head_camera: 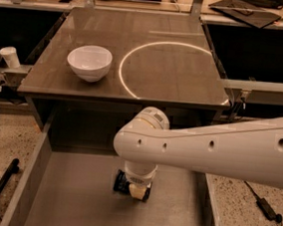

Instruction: Pick rxbar blueberry from top drawer and place on counter

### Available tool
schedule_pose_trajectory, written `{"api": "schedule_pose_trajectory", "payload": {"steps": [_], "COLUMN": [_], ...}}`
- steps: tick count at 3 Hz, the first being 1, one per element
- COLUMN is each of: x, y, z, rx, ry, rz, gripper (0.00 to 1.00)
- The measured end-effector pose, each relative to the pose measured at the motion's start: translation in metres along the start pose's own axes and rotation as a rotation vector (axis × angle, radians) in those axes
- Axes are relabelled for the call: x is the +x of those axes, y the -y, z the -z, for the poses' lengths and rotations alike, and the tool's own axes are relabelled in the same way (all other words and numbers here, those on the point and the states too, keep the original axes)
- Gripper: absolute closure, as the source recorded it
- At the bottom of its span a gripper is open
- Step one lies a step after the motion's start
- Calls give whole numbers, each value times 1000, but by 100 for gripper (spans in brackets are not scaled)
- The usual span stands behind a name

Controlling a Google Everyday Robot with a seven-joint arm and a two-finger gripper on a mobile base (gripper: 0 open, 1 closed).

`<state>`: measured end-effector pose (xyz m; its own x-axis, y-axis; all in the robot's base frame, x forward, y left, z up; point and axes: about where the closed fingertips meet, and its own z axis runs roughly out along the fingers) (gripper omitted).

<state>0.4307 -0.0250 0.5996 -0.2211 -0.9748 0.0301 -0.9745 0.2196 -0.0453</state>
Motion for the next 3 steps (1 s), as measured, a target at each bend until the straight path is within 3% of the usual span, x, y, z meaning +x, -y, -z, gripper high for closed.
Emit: {"api": "schedule_pose_trajectory", "payload": {"steps": [3], "x": [-1], "y": [18], "z": [33], "rx": [64], "ry": [5], "rz": [24], "gripper": [100]}}
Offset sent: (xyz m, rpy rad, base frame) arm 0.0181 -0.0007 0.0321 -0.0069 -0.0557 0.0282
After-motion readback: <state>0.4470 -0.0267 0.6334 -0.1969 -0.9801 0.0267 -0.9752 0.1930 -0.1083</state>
